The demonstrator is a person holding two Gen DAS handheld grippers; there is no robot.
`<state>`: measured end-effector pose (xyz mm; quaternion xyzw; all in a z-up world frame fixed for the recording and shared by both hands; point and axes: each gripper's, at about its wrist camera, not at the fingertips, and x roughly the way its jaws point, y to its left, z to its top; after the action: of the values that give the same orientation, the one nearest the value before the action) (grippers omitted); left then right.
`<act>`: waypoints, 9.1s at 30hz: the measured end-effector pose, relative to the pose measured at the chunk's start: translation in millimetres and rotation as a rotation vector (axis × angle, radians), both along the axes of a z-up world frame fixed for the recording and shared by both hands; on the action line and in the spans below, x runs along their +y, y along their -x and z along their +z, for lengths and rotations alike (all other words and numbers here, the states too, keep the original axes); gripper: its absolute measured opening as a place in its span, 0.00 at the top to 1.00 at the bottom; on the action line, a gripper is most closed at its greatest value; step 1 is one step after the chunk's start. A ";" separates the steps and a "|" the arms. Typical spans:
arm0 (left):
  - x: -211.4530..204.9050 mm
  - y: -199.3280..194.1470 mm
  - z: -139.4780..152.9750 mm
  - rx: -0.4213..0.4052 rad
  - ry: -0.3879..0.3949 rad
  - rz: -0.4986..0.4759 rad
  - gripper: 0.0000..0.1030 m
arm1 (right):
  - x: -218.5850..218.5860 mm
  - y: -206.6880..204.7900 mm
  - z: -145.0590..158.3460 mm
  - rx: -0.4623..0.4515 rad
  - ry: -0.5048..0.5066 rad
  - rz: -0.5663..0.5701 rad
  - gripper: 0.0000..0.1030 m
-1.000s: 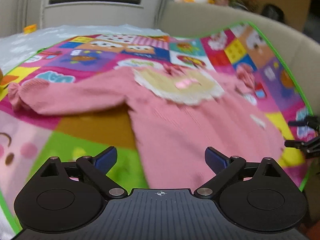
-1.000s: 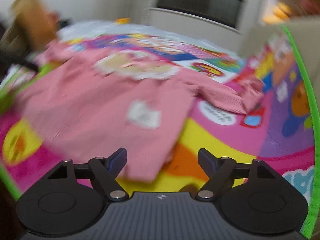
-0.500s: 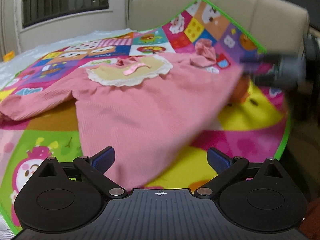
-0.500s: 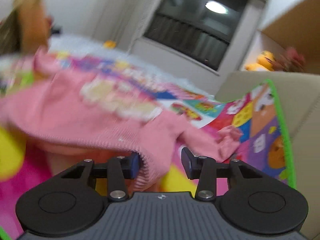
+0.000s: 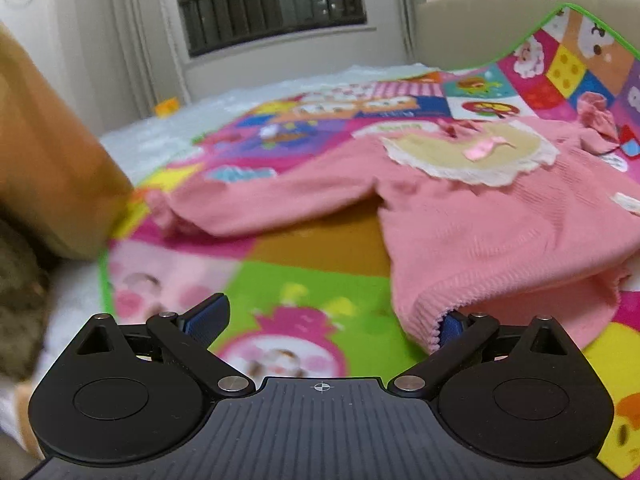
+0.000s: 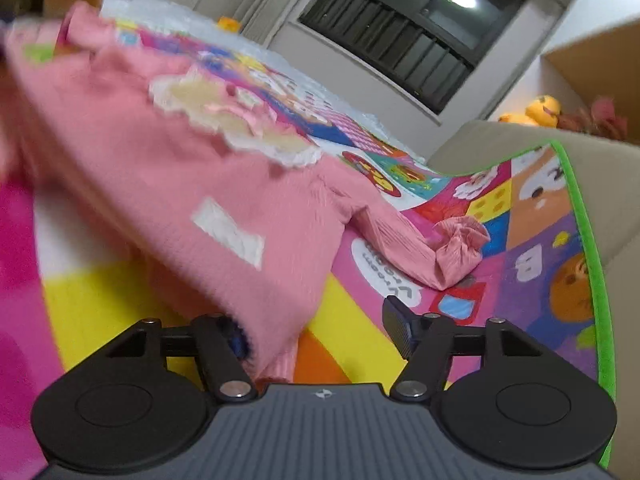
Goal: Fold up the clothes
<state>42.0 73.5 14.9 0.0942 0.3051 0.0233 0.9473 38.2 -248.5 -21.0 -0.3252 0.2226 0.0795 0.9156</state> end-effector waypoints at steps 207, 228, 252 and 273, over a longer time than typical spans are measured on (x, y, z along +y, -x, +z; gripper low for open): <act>33.9 -80.5 9.6 -0.050 0.710 -0.103 0.01 | 138.8 -132.5 120.4 0.151 -0.568 0.251 0.92; -27.9 -131.8 20.5 0.025 0.751 -0.245 0.00 | 31.7 -137.0 58.9 0.095 -0.525 -0.062 0.21; -67.6 -164.9 20.5 -0.030 0.447 -0.261 0.70 | 15.1 -162.7 -10.3 0.198 -0.599 -0.197 0.04; -39.9 -138.6 43.1 -0.063 0.479 -0.256 0.26 | 18.6 -163.8 -12.0 0.201 -0.582 -0.195 0.00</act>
<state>180.5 33.6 58.0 -0.0955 0.2578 -0.1666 0.9469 202.0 -229.9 -33.0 -0.0172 0.3099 0.0836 0.9469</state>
